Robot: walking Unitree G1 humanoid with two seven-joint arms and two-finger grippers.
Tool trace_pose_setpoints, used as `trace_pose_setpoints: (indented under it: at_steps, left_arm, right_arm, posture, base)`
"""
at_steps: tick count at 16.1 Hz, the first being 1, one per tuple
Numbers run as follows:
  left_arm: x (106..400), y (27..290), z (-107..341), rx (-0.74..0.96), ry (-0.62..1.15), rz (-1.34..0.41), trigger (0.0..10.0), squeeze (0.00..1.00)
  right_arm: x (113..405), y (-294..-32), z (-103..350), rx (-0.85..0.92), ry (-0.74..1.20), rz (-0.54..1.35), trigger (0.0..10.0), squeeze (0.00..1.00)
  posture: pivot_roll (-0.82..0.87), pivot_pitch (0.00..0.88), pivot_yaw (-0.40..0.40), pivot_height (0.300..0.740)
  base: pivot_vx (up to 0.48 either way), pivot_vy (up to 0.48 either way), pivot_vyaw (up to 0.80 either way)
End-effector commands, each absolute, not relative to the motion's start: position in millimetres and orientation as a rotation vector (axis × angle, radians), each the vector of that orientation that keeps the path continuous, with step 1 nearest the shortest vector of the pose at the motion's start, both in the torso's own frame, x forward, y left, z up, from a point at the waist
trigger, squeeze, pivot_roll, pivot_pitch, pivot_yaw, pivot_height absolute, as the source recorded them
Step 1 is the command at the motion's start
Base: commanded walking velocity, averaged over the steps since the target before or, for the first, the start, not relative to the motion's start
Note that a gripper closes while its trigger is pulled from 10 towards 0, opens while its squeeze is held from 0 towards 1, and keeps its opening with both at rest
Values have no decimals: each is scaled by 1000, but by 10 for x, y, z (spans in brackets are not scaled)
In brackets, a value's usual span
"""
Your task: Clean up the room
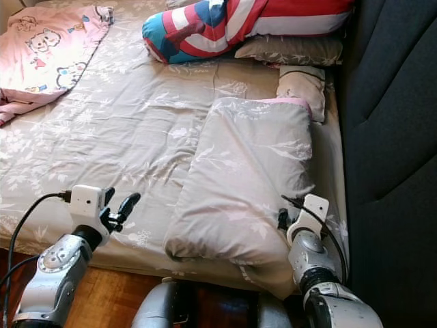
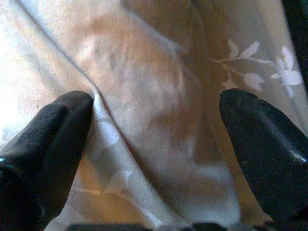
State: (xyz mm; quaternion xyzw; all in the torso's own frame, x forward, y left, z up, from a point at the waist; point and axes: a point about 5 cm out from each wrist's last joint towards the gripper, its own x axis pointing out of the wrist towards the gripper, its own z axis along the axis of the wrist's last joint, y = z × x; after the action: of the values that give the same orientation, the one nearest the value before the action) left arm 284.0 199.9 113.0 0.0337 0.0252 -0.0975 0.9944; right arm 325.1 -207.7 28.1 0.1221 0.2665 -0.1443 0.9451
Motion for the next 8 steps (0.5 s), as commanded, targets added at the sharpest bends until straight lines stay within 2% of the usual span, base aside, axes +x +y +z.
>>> trace_pose_setpoints:
  at_steps: [1,3,5,8]
  left_arm:
    - [2796,2014,1117,73,67,-203,10000,0]
    - [2796,2015,1127,78,70,-208,10000,0]
    - [2794,2014,1131,78,70,-206,10000,0]
    - [2777,1987,1130,72,75,-211,10000,0]
  right_arm:
    - [3126,-2031,115,296,630,-277,10000,0]
    - [3129,-1931,98,338,650,-185,10000,0]
    - [3116,-1899,79,300,670,-136,10000,0]
    - [2930,-1914,-106,170,788,-97,10000,0]
  posture:
    - [104,305,84,669]
    - [106,306,83,669]
    - [105,305,83,669]
    - [100,303,84,669]
  base:
    - [0,0,0]
    - [0,0,0]
    - [0,0,0]
    - [0,0,0]
